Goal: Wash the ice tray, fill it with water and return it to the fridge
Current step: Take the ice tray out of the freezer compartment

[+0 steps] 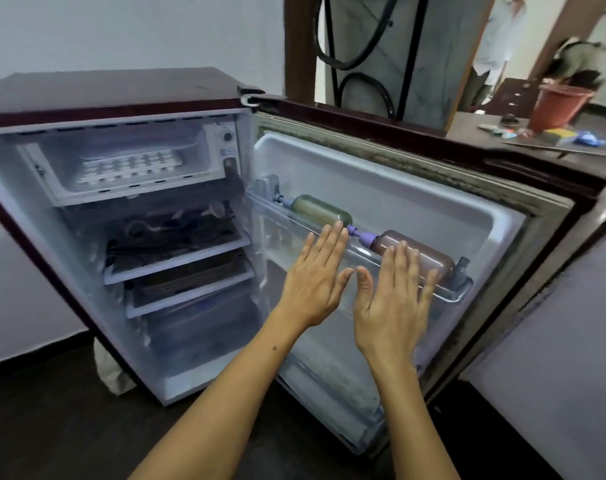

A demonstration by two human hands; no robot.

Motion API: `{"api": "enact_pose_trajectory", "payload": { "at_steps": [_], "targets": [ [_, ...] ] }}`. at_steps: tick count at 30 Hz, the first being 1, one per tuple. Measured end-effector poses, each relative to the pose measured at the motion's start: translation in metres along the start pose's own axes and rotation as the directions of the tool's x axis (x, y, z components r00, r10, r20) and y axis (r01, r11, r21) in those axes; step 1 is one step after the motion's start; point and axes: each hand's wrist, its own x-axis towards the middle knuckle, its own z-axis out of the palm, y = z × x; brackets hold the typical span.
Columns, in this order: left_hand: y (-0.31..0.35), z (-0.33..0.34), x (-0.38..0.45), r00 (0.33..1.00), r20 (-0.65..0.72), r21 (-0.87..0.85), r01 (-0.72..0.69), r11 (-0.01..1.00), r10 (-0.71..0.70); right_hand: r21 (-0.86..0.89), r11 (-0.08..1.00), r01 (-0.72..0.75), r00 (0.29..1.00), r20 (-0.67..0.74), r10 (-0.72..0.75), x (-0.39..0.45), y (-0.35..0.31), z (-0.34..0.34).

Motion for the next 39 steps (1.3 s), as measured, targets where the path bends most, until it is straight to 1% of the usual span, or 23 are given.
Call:
{"api": "enact_pose_trajectory", "payload": {
  "at_steps": [6,11,16,21,24,27,29,30,32,34,36,37,39],
  "targets": [
    [0.006,0.018,0.028,0.998,0.016,-0.035,-0.066,0.997,0.066,-0.004,0.998,-0.06,0.998,-0.011,0.06,0.031,0.03,0.019],
    [0.015,0.031,0.049,0.997,0.028,-0.046,-0.066,0.997,0.067,0.044,0.994,-0.099,0.995,0.017,0.099,0.051,0.047,0.03],
    [0.019,0.041,0.061,0.998,0.03,-0.022,-0.061,0.998,0.062,0.031,0.992,-0.124,0.992,0.032,0.123,0.063,0.057,0.039],
    [0.022,0.043,0.061,0.998,0.028,-0.014,-0.062,0.998,0.063,0.012,0.991,-0.13,0.991,0.008,0.13,0.063,0.057,0.045],
    [0.019,0.041,0.061,0.996,0.052,-0.026,-0.065,0.998,0.066,0.01,0.989,-0.145,0.989,0.011,0.145,0.06,0.055,0.046],
    [0.014,0.027,0.062,0.992,0.083,-0.121,-0.081,0.989,0.091,0.024,0.983,-0.18,0.983,0.039,0.179,0.061,0.048,0.041],
    [0.003,0.01,0.06,0.997,0.036,-0.226,-0.065,0.972,0.075,0.049,0.968,-0.245,0.967,0.076,0.241,0.065,0.041,0.032],
    [-0.005,0.0,0.057,0.999,-0.005,-0.283,-0.038,0.958,0.038,0.093,0.949,-0.301,0.952,0.082,0.294,0.068,0.037,0.027],
    [-0.026,-0.022,0.045,0.992,-0.088,-0.397,0.053,0.916,-0.096,0.273,0.869,-0.413,0.908,0.045,0.417,0.072,0.021,0.021],
    [-0.053,-0.046,0.029,0.951,-0.141,-0.498,0.173,0.849,-0.277,0.463,0.767,-0.445,0.863,-0.009,0.506,0.073,-0.007,0.021],
    [-0.084,-0.07,0.012,0.868,-0.16,-0.588,0.299,0.752,-0.47,0.588,0.689,-0.423,0.854,0.004,0.521,0.072,-0.042,0.028],
    [-0.1,-0.081,0.003,0.814,-0.165,-0.621,0.353,0.7,-0.556,0.633,0.66,-0.405,0.866,0.034,0.499,0.073,-0.06,0.035],
    [-0.132,-0.099,-0.015,0.711,-0.162,-0.652,0.444,0.615,-0.685,0.698,0.614,-0.368,0.899,0.097,0.427,0.072,-0.096,0.048]
  ]
}}
